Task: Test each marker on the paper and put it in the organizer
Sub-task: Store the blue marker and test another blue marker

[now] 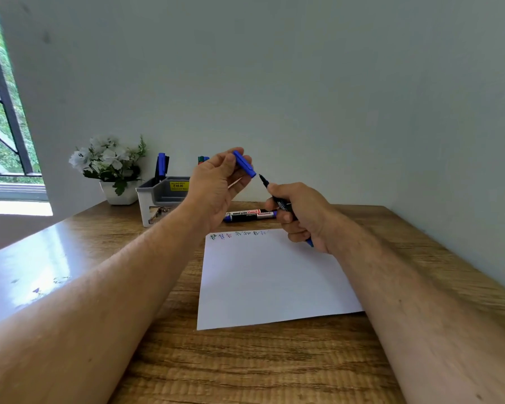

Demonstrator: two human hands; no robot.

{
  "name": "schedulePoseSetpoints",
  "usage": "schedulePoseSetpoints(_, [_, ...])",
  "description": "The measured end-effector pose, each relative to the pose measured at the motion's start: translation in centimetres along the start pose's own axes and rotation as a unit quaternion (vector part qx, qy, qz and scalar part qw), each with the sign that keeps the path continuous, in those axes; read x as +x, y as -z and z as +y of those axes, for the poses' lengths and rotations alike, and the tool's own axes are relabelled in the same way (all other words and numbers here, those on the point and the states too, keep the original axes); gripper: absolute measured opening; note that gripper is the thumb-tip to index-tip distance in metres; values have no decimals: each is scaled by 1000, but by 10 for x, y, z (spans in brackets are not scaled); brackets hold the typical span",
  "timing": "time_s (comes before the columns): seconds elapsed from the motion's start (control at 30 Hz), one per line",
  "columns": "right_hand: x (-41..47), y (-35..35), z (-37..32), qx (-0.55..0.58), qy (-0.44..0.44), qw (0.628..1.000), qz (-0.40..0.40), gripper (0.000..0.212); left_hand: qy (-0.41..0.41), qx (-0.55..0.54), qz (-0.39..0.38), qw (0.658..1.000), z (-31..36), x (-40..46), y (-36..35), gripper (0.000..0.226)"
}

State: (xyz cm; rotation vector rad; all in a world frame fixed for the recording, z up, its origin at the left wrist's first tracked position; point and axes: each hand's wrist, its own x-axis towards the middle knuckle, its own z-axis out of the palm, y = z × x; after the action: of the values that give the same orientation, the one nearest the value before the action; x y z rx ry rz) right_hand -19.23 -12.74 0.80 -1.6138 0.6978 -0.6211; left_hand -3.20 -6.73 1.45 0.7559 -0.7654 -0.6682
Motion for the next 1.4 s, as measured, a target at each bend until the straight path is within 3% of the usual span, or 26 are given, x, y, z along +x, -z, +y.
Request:
schedulePoseSetpoints(0.13, [0,12,3,-44,-43,998,-16,33,46,42,-2,998,3,0,2,26])
schedulePoseSetpoints(0.27, [3,12,11,-95,-73,992,-45,18,139,229,-51,962,-1,-7,0,25])
schedulePoseSetpoints(0.33, [5,10,17,-102,-65,992,-28,21,167,382,-100,903,-2,-9,0,22])
schedulePoseSetpoints(0.4, [9,8,23,-89,-56,994,-13,20,173,529,-175,812,-3,-11,1,14])
schedulePoseSetpoints(0.47, [12,6,26,-59,-48,997,6,20,184,607,-225,739,-5,-14,1,3])
schedulePoseSetpoints(0.57, [18,5,29,-8,-19,999,44,24,210,661,-253,674,-10,-17,2,26])
schedulePoseSetpoints(0.63, [21,4,30,11,24,996,82,17,207,667,-256,668,-13,-14,5,34])
schedulePoseSetpoints(0.77, [22,3,29,48,98,984,138,21,198,670,-271,662,-16,-9,7,28])
schedulePoseSetpoints(0.93, [21,-4,28,93,76,982,144,26,163,700,-277,638,-19,-5,9,23])
schedulePoseSetpoints(1.1, [20,-1,30,23,96,981,167,8,158,710,-275,628,-24,-1,11,22])
schedulePoseSetpoints(1.4, [20,0,40,-37,82,982,165,19,178,713,-255,629,-24,3,14,39])
